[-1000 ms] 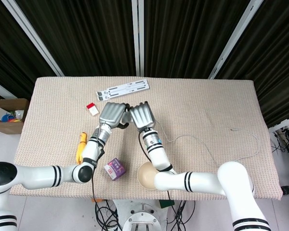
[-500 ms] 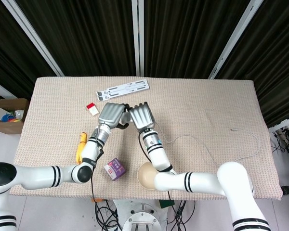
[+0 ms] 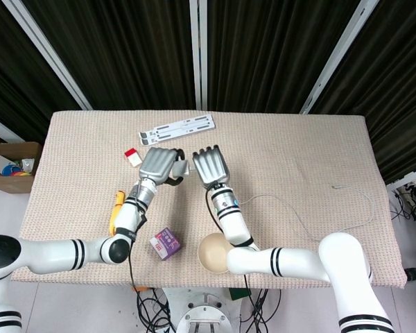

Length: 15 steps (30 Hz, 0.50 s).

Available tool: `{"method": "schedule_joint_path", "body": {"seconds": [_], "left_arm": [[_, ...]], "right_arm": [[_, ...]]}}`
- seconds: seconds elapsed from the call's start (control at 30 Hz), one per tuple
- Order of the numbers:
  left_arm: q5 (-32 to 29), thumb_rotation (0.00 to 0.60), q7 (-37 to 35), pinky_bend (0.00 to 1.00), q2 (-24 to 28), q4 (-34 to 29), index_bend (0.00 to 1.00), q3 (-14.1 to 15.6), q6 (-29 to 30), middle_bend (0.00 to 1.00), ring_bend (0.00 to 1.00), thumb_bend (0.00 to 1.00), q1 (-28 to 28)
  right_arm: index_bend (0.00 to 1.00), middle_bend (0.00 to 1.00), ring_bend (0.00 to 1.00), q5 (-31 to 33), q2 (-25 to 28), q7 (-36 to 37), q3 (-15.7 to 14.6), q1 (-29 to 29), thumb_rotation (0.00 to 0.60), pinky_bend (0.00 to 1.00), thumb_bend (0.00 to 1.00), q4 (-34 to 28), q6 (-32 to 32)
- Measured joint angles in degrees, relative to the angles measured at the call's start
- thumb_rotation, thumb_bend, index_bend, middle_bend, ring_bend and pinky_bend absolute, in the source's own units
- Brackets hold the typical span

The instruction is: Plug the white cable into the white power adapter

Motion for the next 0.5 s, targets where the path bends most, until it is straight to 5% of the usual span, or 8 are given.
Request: {"method": "schedule_joint_path", "body": {"seconds": [0.5], "left_arm": [[-0.25,0.549,1.03,0.97,-0.38,-0.14,0.60,0.15,-0.22,0.54,0.73,0.22,-0.66]], "right_arm": [[0.65,0.49,0.41,0.68,-0.68,-0.51,0.17,0.58,0.600,0.48,0.48,0.97,-0.50]]}}
